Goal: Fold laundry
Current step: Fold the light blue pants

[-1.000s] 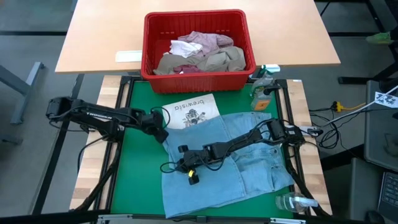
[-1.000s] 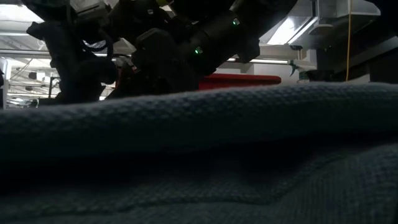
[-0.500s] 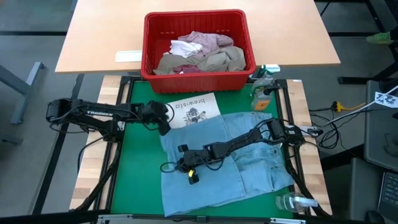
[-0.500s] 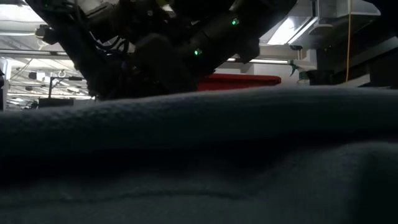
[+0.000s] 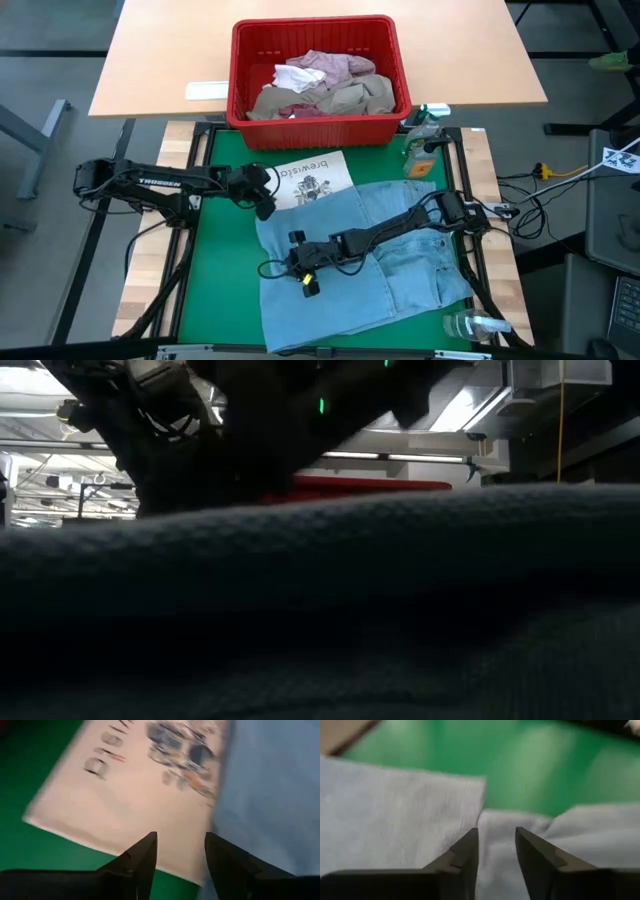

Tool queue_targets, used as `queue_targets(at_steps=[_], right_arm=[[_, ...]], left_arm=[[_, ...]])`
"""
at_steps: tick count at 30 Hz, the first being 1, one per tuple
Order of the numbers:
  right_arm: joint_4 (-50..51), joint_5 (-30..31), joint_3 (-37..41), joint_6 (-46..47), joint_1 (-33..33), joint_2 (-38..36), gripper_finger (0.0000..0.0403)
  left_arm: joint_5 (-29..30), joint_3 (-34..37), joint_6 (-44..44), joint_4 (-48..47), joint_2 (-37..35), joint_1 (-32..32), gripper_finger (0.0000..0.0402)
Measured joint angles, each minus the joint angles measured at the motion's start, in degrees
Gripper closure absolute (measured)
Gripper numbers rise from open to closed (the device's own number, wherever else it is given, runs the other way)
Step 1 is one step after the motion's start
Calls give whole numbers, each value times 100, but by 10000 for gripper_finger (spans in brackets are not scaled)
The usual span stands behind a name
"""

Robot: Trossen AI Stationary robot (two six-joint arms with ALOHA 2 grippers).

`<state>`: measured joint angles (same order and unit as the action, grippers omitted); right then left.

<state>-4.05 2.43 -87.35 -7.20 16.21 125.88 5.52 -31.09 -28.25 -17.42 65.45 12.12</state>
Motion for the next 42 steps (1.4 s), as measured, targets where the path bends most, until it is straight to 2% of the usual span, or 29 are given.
queue_targets(at_steps=[5, 8, 10, 14, 20, 24, 30, 32, 36, 42], right_arm=[[354, 192, -4, -462, -3, -553, 259], [1153, 258, -7, -663, -7, -933, 265], [1841, 362, -11, -681, -36, -1137, 269], [3335, 410, -7, -655, -217, -1425, 274], [5102, 418, 3, -317, -669, -1588, 274], [5311, 408, 211, -177, -857, -1588, 275], [5159, 381, 790, -162, -911, -1588, 275], [5095, 369, 1007, -162, -911, -1588, 275], [4931, 451, 1454, -158, -934, -1588, 275], [4795, 284, 1836, 419, -1145, -1619, 275]], left_arm=[[-950, -249, -261, -206, 2, -45, 259], [-1426, -292, -795, -236, 2, -310, 272], [-1502, -298, -1127, -224, 3, -673, 280], [-1160, -298, -1841, -219, 61, -1654, 297], [109, -298, -3158, 262, 164, -3111, 316], [832, -300, -3457, 862, 514, -3727, 324], [959, -302, -3547, 1399, 1421, -4059, 328], [806, -302, -3744, 1351, 1699, -4072, 328], [48, -302, -4010, 1096, 2073, -4070, 328], [-259, -328, -4180, 762, 2093, -4089, 329]])
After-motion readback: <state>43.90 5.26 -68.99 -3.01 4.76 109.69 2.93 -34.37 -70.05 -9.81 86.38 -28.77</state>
